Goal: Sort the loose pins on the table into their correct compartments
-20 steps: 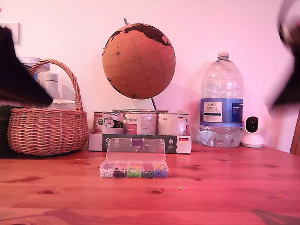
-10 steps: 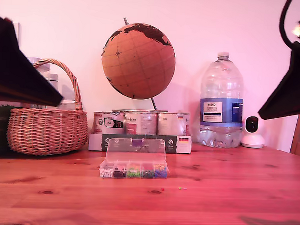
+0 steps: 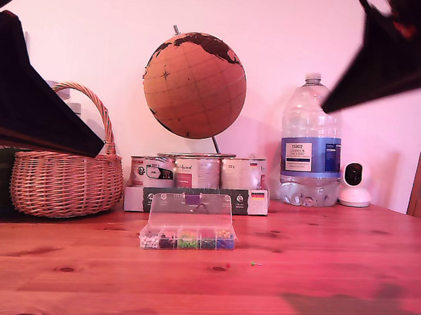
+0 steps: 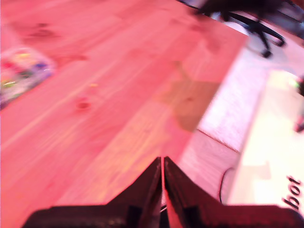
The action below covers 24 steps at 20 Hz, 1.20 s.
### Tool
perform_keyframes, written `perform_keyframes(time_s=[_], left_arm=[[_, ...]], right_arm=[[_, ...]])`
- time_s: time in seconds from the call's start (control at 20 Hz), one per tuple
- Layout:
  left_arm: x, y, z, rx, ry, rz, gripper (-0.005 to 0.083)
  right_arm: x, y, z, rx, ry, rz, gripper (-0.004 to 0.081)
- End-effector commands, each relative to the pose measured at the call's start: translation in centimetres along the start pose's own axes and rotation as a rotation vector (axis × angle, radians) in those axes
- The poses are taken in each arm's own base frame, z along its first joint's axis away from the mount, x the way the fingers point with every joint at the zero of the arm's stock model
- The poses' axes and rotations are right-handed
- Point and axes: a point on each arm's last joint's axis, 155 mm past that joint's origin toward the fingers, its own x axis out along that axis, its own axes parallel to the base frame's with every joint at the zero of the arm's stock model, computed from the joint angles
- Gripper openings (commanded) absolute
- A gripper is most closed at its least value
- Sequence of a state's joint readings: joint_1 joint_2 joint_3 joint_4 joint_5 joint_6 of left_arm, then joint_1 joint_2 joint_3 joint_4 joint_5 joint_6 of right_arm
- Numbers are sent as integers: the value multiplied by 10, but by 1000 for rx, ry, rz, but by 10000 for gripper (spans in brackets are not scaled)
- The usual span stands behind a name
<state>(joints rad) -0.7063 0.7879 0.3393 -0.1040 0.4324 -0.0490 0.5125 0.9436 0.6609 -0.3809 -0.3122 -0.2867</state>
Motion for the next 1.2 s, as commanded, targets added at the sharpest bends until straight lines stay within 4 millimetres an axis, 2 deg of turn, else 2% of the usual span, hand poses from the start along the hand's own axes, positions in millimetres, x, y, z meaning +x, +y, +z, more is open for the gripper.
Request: perform_keyframes(time_s=[0.0,0.15,0.25,0.45,0.7,0.8,0.9,1.05,1.15], left_arm=[[0,0,3,8,-8,1,-21],[0,0,6,12,-18,0,-21],[0,0,8,16,-25,0,-21],[0,0,9,17,-28,0,-21],[0,0,10,19,-32,-1,-21],[0,0,11,20,-36,-1,-21],[0,0,10,19,-35,-1,-21],[0,0,11,20,-36,-1,-21],[0,0,10,19,-35,-1,-21]], right_arm=[[11,10,-17,-43,97,78,-11],[16,37,-20,-183,144,269,-11],[21,42,-22,-170,180,326,-11],[30,45,-48,-105,335,381,-11],[40,13,-57,-278,475,269,-4],[44,3,-57,-400,525,286,66],[50,-9,-58,-498,583,296,89],[59,-17,-59,-595,653,301,89],[67,-14,-58,-625,655,320,89]])
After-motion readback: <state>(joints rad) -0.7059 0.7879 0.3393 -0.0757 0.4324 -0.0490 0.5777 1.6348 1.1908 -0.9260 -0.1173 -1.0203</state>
